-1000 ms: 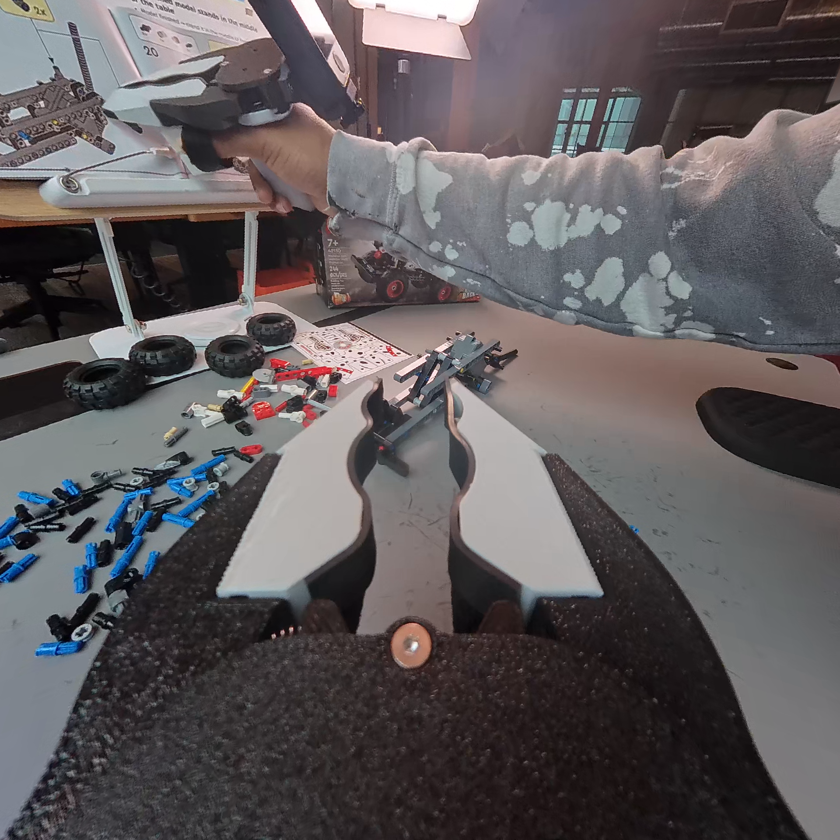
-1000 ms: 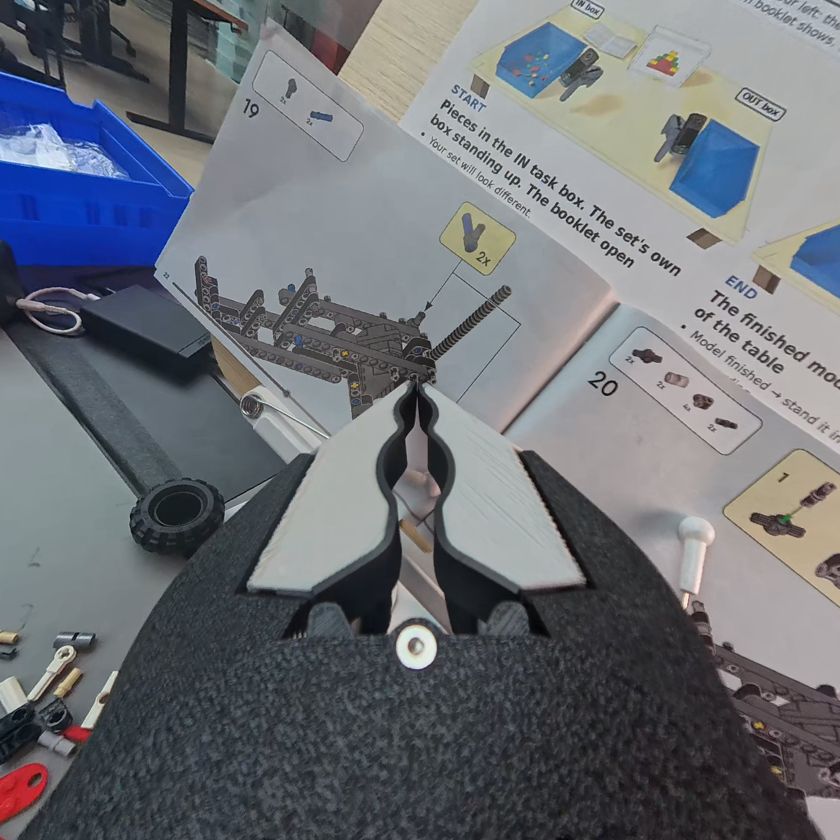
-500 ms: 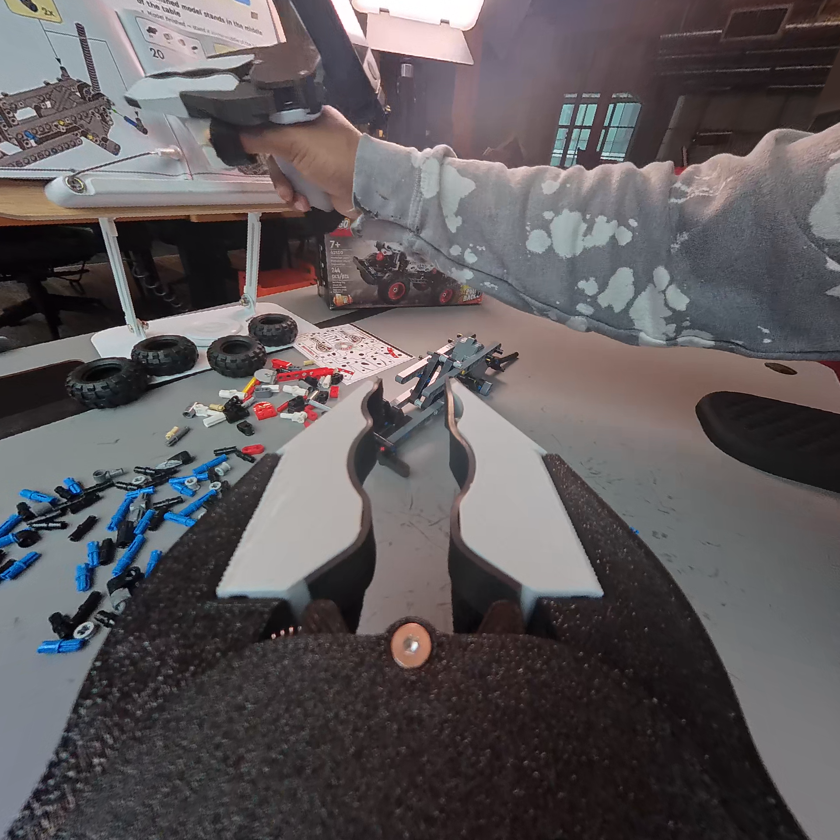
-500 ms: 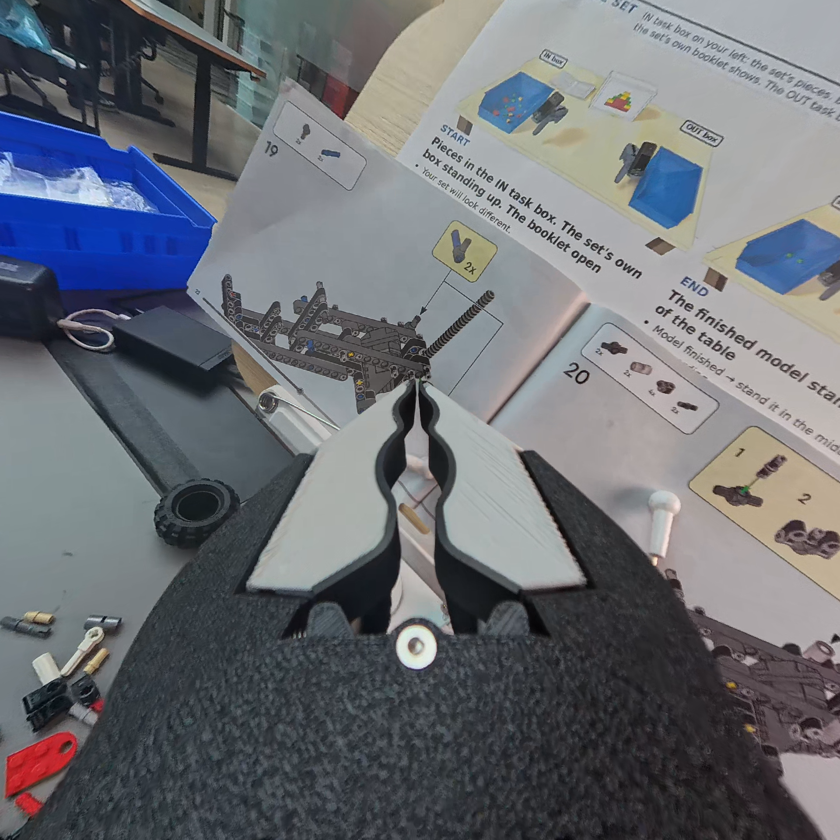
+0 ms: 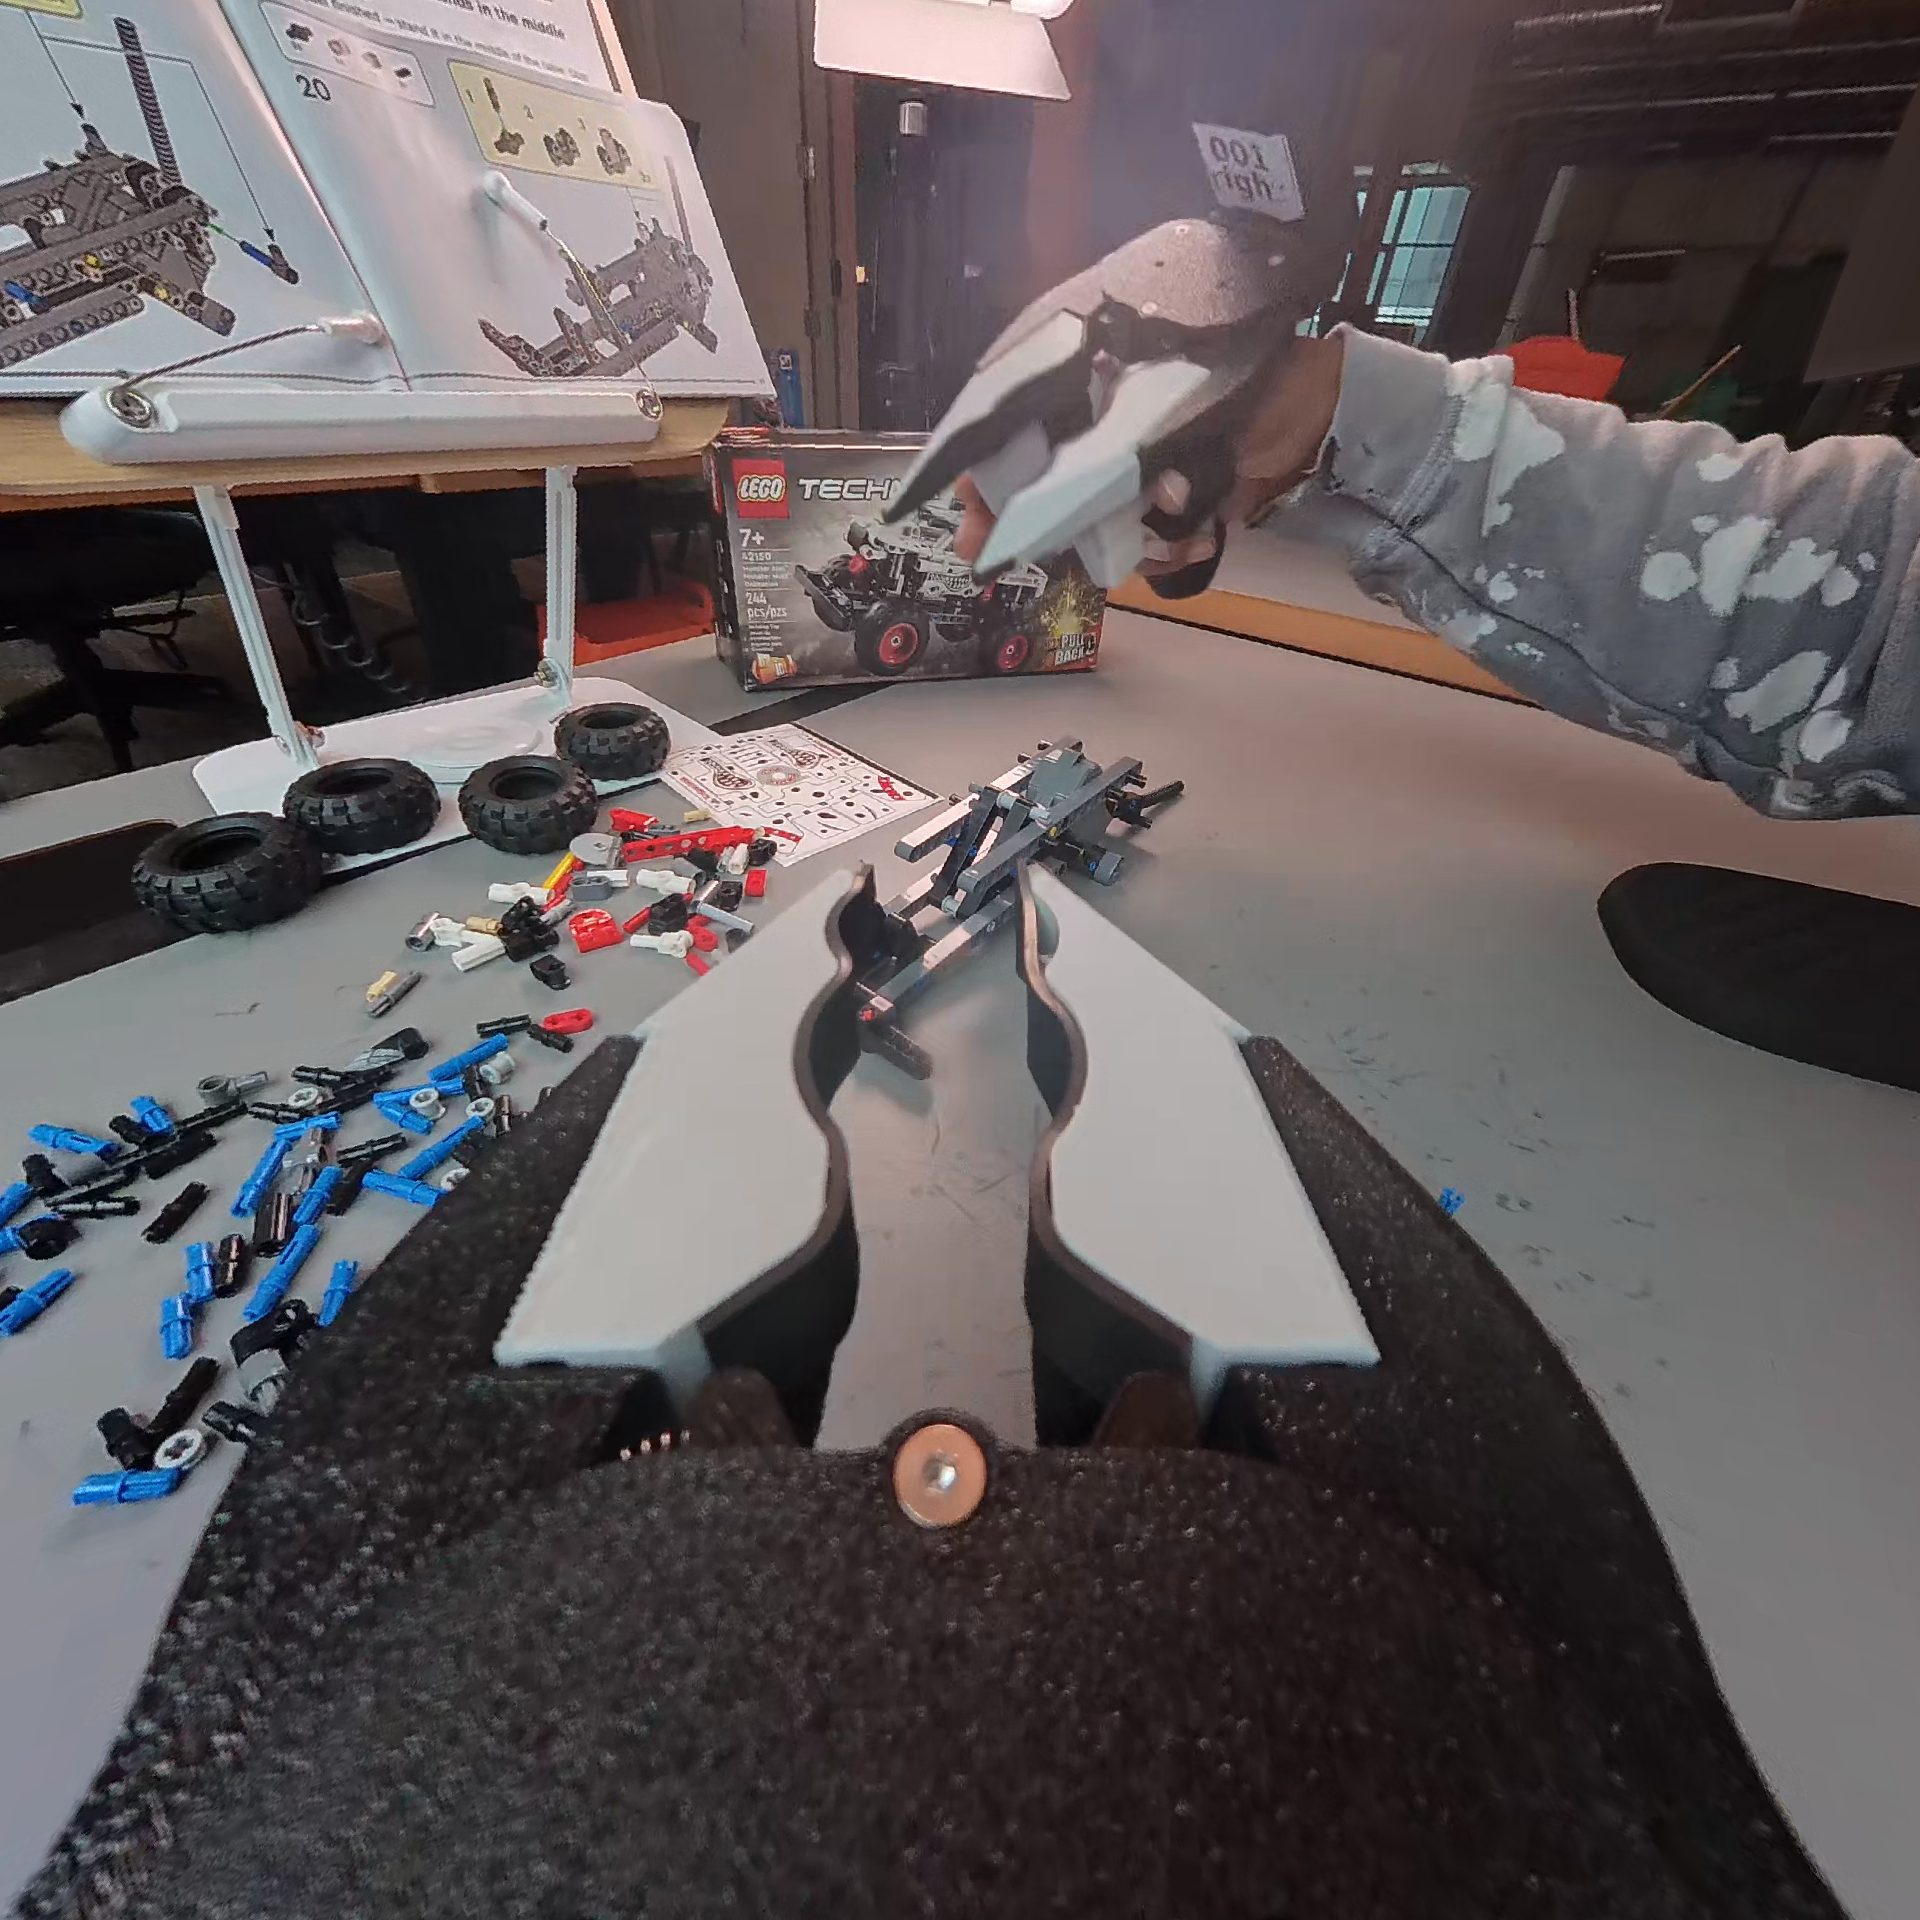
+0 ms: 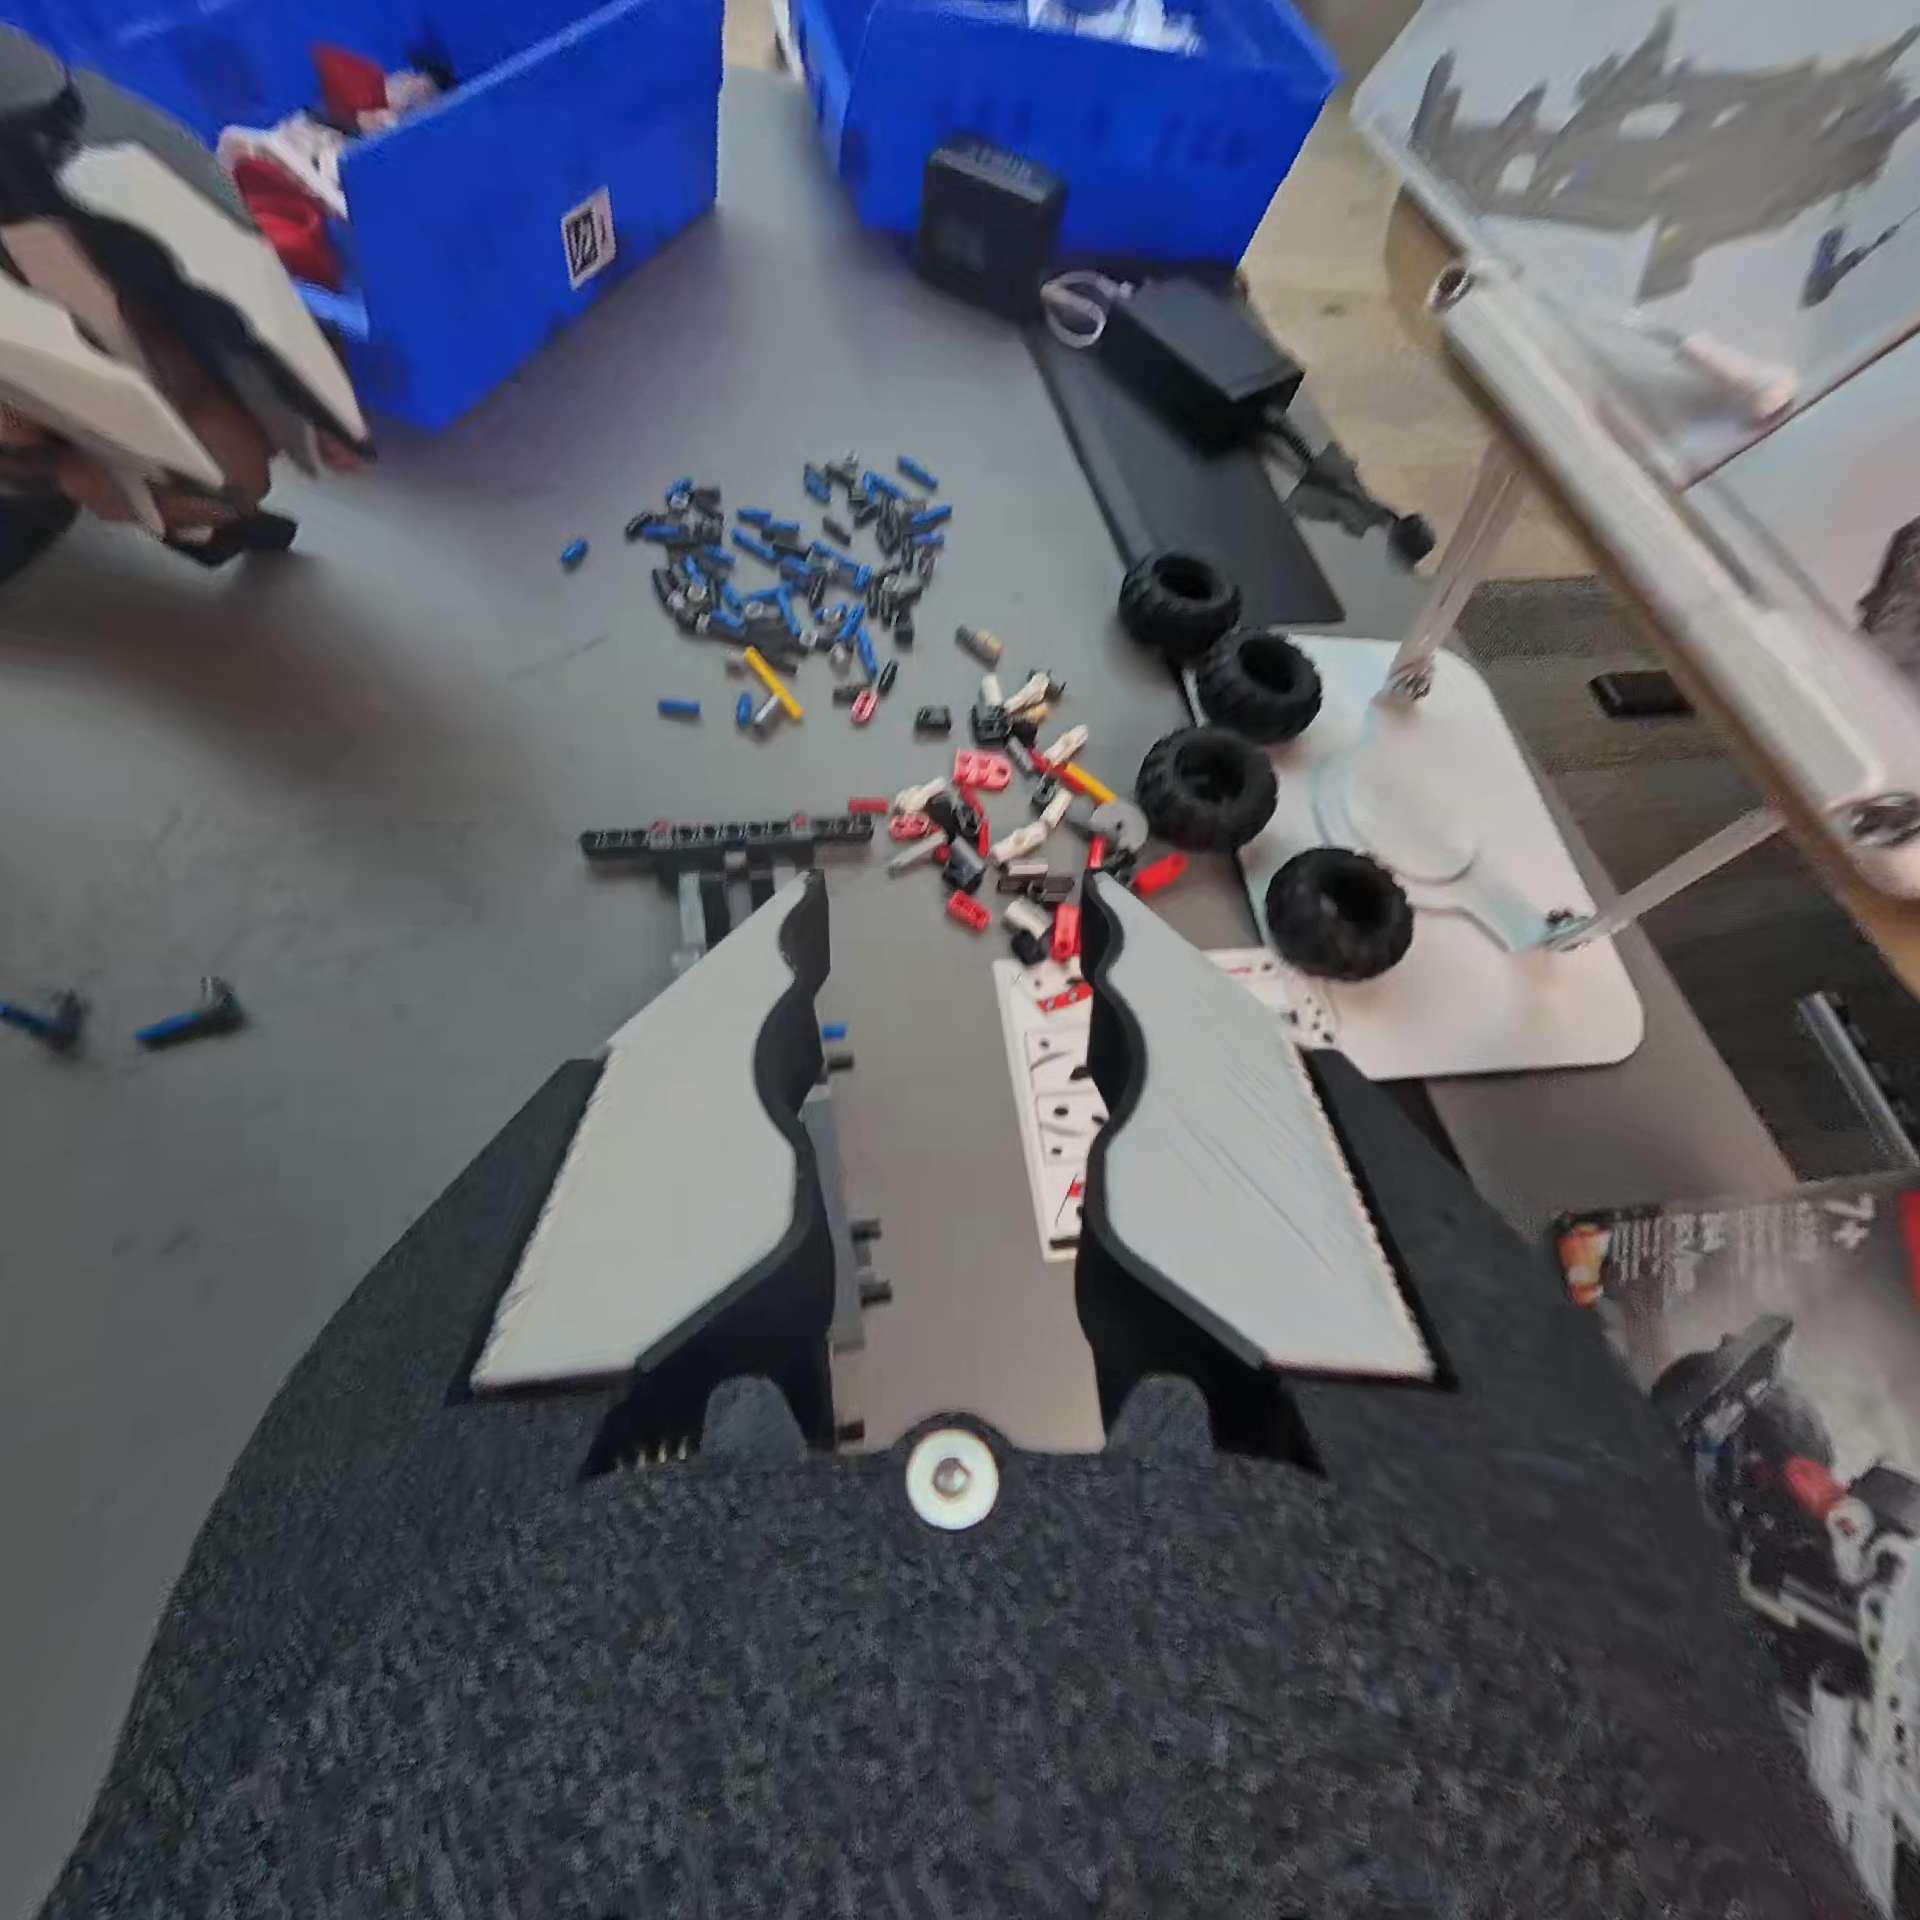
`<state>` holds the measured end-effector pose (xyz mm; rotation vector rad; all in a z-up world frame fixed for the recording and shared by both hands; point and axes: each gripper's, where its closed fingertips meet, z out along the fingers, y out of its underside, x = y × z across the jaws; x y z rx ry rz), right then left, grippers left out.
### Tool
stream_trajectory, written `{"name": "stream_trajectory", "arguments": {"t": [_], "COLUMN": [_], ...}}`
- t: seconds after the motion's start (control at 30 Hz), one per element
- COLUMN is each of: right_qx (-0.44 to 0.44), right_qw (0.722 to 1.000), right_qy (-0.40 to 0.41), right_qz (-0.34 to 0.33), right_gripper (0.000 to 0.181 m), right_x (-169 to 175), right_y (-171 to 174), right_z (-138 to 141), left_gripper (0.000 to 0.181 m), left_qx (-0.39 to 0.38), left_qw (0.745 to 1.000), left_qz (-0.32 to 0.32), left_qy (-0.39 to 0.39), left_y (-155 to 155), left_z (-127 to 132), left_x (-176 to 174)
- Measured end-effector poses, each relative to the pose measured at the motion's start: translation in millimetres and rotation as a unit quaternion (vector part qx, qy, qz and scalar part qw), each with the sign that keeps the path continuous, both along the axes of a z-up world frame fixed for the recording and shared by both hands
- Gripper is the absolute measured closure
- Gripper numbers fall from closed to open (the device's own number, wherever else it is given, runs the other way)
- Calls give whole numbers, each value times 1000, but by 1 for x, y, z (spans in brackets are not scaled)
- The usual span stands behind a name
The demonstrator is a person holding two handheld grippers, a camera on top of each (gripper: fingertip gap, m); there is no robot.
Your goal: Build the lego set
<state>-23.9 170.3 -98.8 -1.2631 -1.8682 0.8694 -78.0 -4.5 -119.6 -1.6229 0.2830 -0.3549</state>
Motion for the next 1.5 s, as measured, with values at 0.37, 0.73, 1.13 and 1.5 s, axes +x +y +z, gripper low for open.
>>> {"name": "stream_trajectory", "arguments": {"t": [0.37, 0.73, 1.13, 1.5], "right_qx": [47, 101, 46, -7], "right_qw": [981, 972, 975, 969], "right_qy": [-188, -195, -214, -246], "right_qz": [3, 82, 22, 30], "right_gripper": [110, 123, 123, 171], "right_x": [71, 57, 112, 128], "right_y": [-12, -59, -36, -21], "right_z": [-102, -108, -113, -138], "left_gripper": [153, 154, 154, 137], "left_qx": [-2, -6, -29, -91], "left_qw": [999, 996, 988, 983], "left_qz": [4, -1, -43, -95], "left_qy": [48, 84, 149, 131], "left_y": [2, -1, -1, 26], "left_z": [-8, -13, -32, -39], "left_x": [7, 15, 38, 55]}}
